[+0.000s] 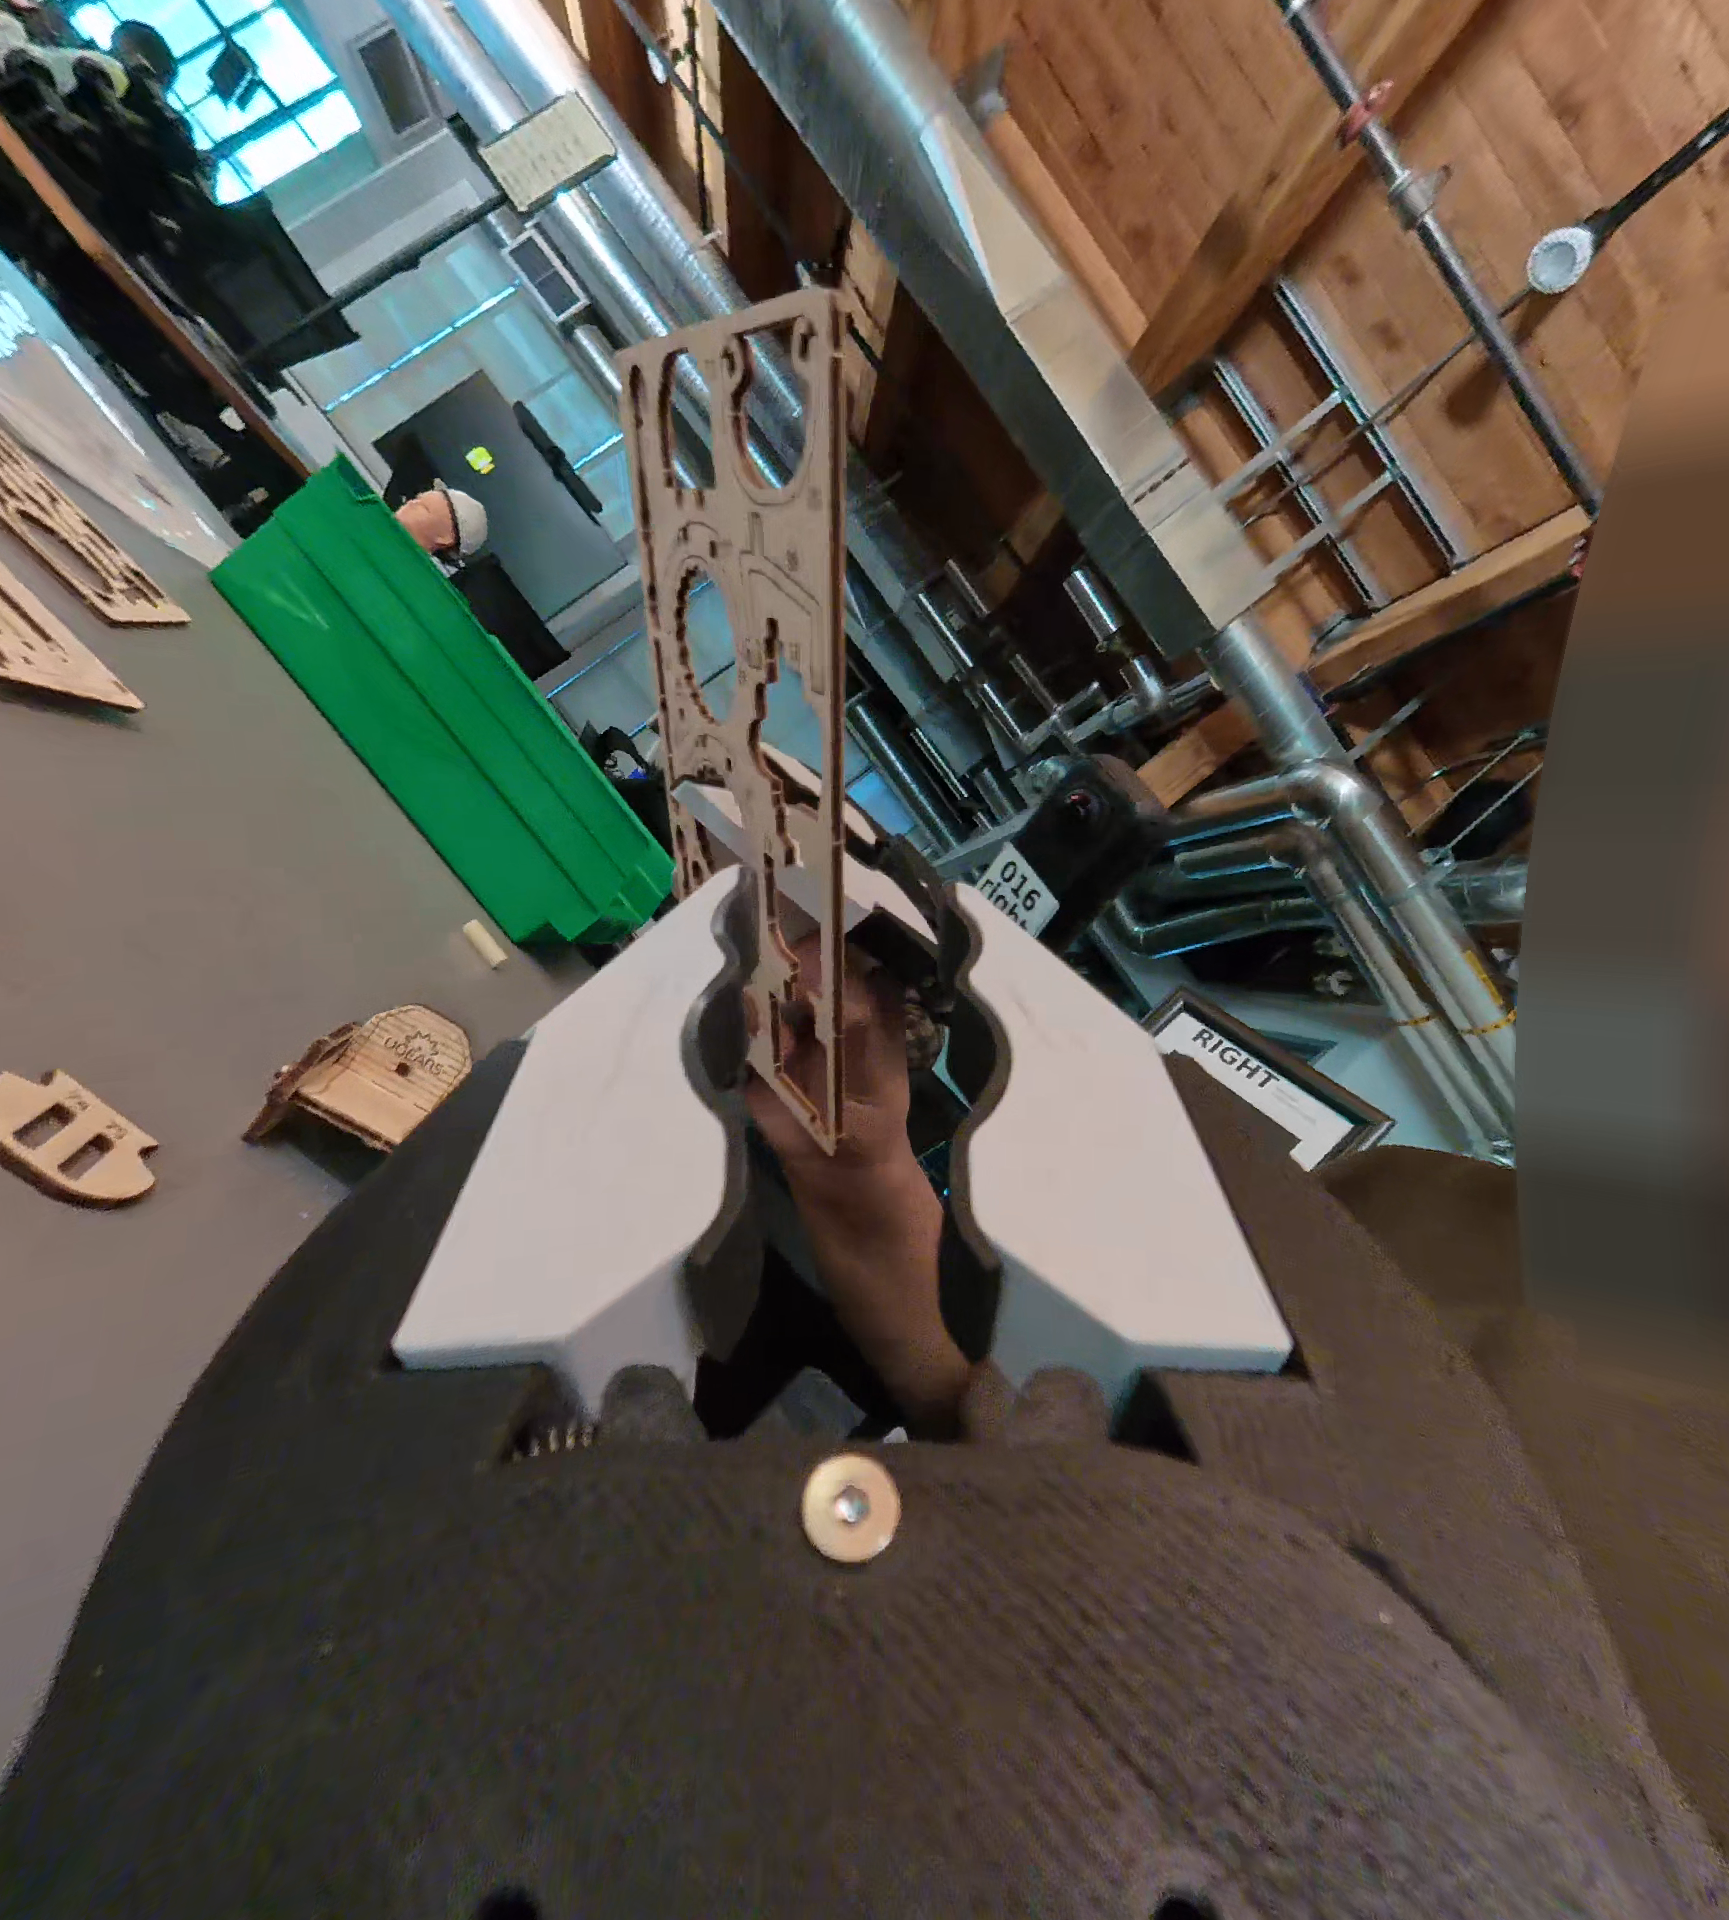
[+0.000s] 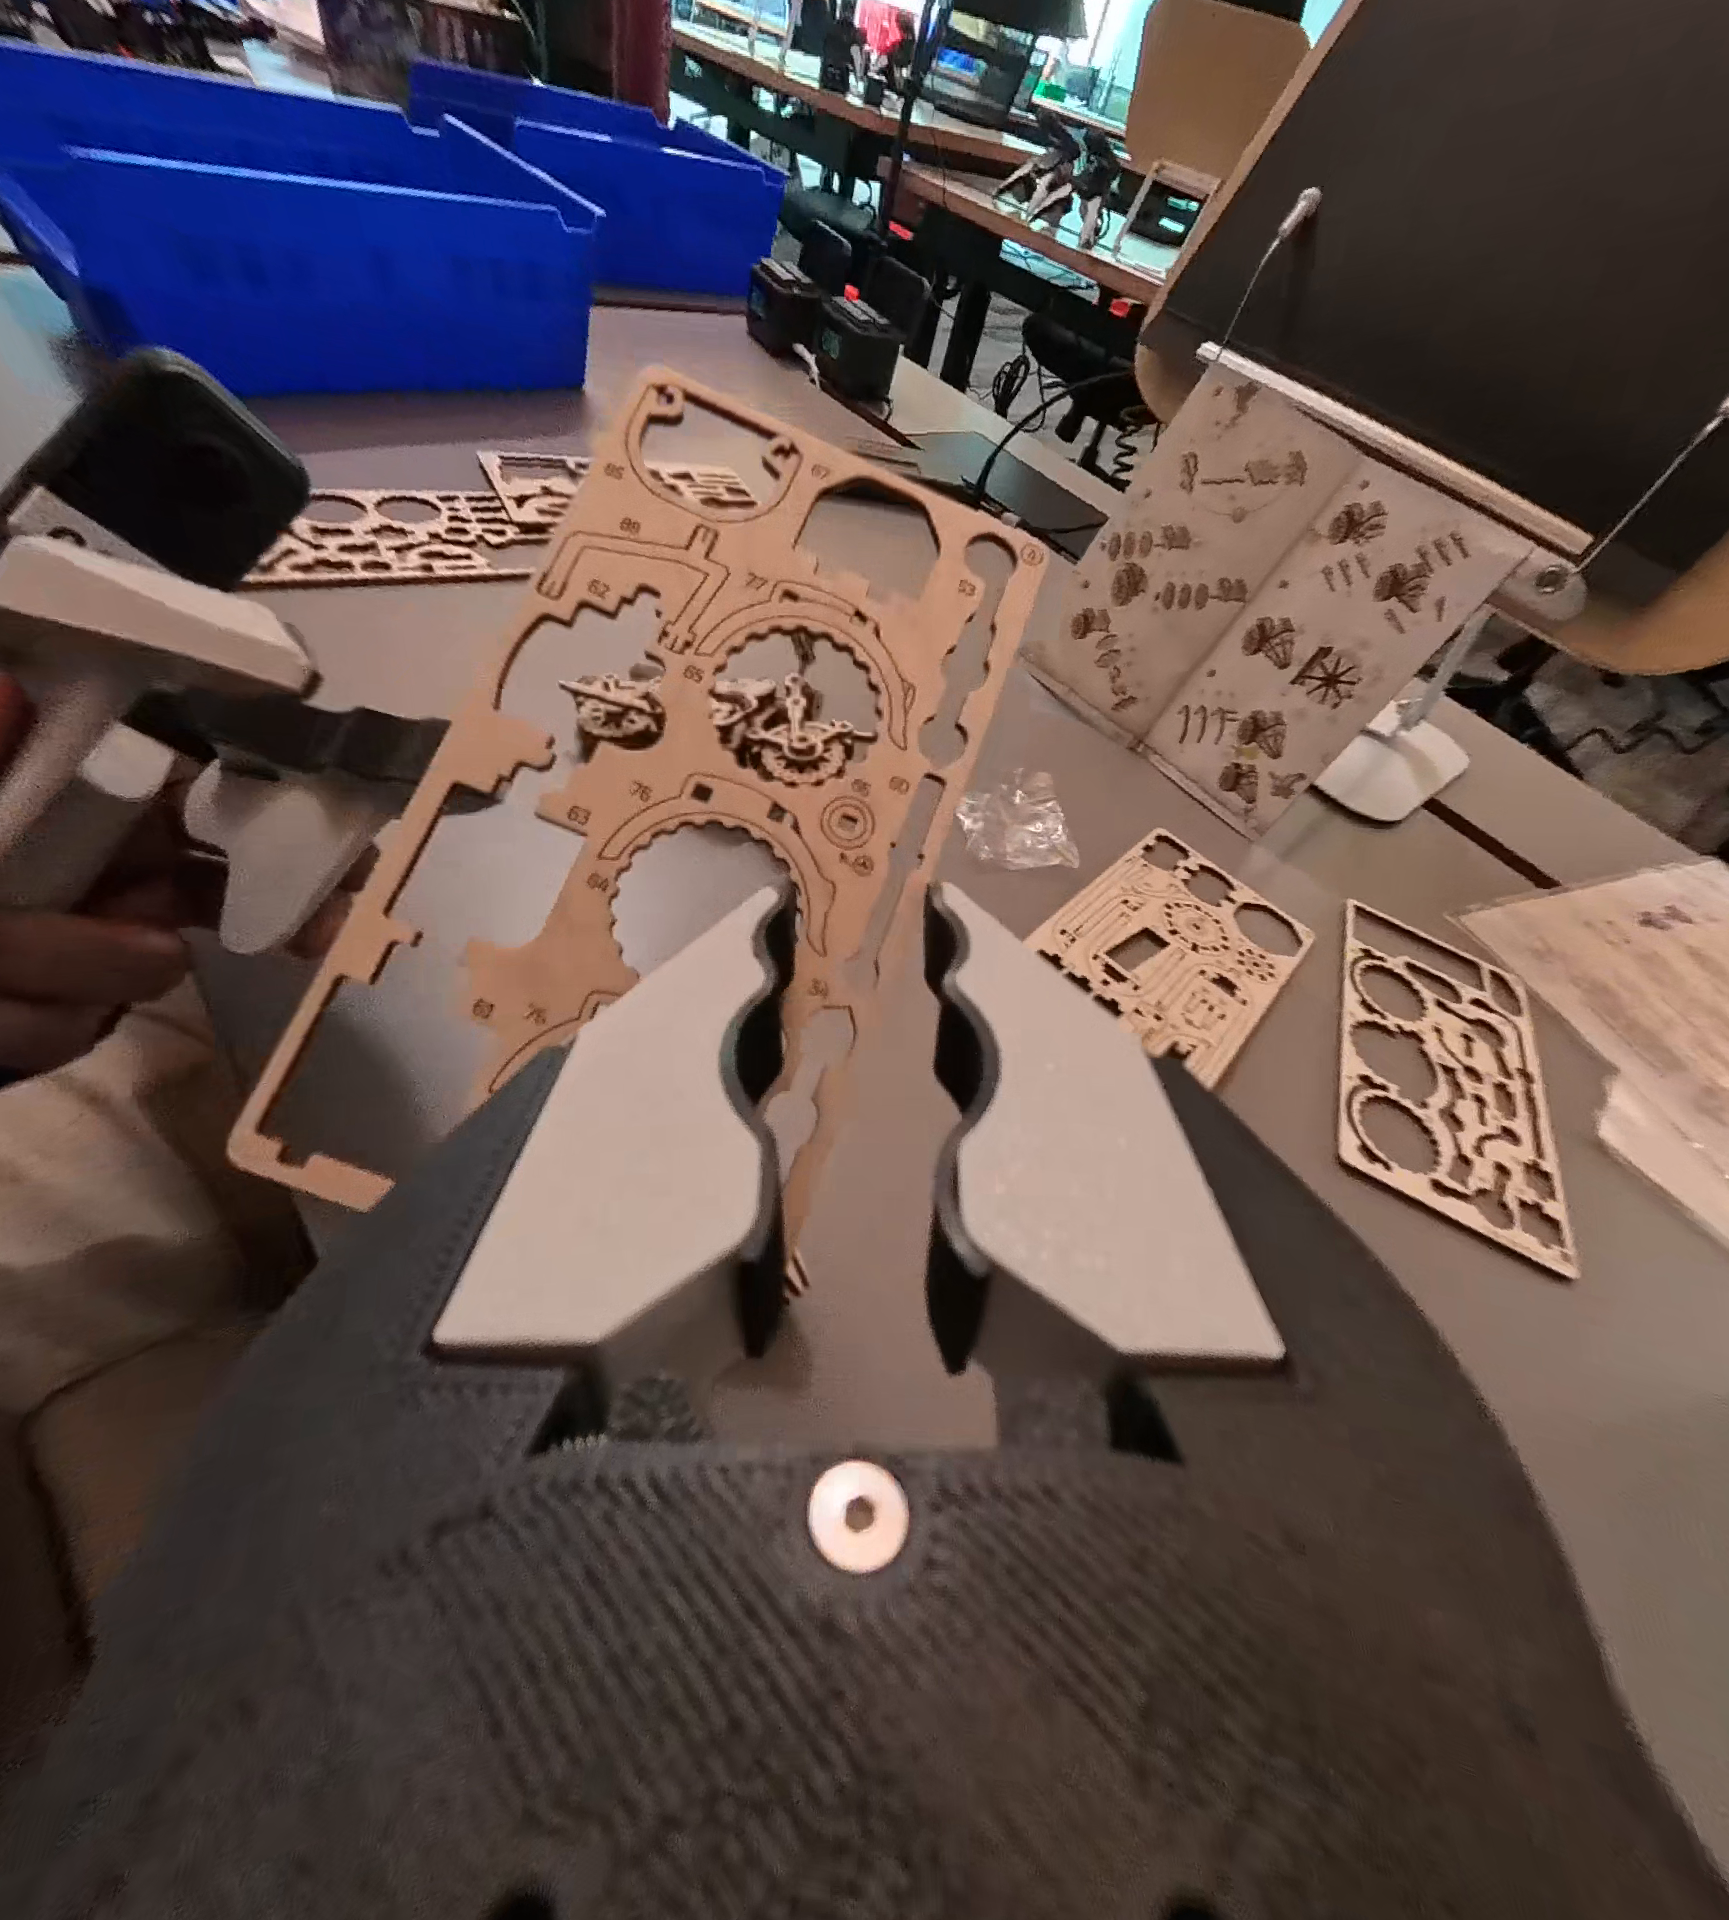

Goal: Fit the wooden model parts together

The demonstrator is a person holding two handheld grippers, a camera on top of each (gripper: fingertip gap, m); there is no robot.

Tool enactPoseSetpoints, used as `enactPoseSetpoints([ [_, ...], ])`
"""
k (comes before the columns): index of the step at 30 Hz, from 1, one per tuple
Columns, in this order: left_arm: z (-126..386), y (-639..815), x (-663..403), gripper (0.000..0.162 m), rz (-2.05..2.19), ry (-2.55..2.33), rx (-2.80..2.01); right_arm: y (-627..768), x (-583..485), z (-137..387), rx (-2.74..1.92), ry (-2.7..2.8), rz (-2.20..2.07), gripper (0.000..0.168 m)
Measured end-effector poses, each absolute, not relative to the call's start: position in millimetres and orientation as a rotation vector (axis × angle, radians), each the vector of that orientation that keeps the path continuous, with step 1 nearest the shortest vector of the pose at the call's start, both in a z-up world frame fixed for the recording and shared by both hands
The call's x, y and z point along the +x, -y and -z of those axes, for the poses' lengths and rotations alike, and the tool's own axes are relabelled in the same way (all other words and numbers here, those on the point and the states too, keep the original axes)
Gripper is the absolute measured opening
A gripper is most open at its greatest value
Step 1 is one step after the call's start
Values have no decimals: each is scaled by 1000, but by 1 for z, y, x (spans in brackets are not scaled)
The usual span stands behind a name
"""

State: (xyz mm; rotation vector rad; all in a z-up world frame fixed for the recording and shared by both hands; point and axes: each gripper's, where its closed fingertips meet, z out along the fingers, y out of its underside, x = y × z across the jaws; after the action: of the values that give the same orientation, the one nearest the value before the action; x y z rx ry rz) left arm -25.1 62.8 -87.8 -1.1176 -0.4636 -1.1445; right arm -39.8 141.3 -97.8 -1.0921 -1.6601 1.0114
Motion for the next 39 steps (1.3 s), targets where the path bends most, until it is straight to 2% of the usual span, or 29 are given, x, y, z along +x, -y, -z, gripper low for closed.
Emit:
enactPoseSetpoints([
  [1,89,-65,-25,33,1144,471,-1127,-140,-39,98,-1077,1667,-999,23],
  [3,89,-71,-27,33,1150,485,-1129,-140,-39,99,-1050,1675,-951,23],
  [7,82,-88,-30,23,1124,488,-1165,-146,-37,94,-987,1661,-836,23],
  [9,79,-98,-37,9,1095,502,-1174,-150,-35,91,-987,1645,-845,23],
  [14,70,-133,-40,0,1109,472,-1186,-182,-30,81,-1025,1539,-846,28],
  [16,64,-147,-41,0,1104,443,-1188,-199,-25,70,-1049,1428,-950,33],
  [19,56,-167,-41,0,1118,401,-1192,-223,-18,63,-1199,1295,-1220,56],
  [23,52,-183,-33,0,1107,309,-1235,-232,-16,68,-1466,1163,-1744,66],
  [28,55,-191,-15,0,1054,194,-1328,-221,-15,84,-1597,1115,-2193,53],
  [32,62,-195,-10,0,975,164,-1401,-217,-11,87,-1577,1026,-2392,25],
  [39,73,-198,-5,0,870,132,-1512,-216,-4,82,-1537,936,-2456,13],
])
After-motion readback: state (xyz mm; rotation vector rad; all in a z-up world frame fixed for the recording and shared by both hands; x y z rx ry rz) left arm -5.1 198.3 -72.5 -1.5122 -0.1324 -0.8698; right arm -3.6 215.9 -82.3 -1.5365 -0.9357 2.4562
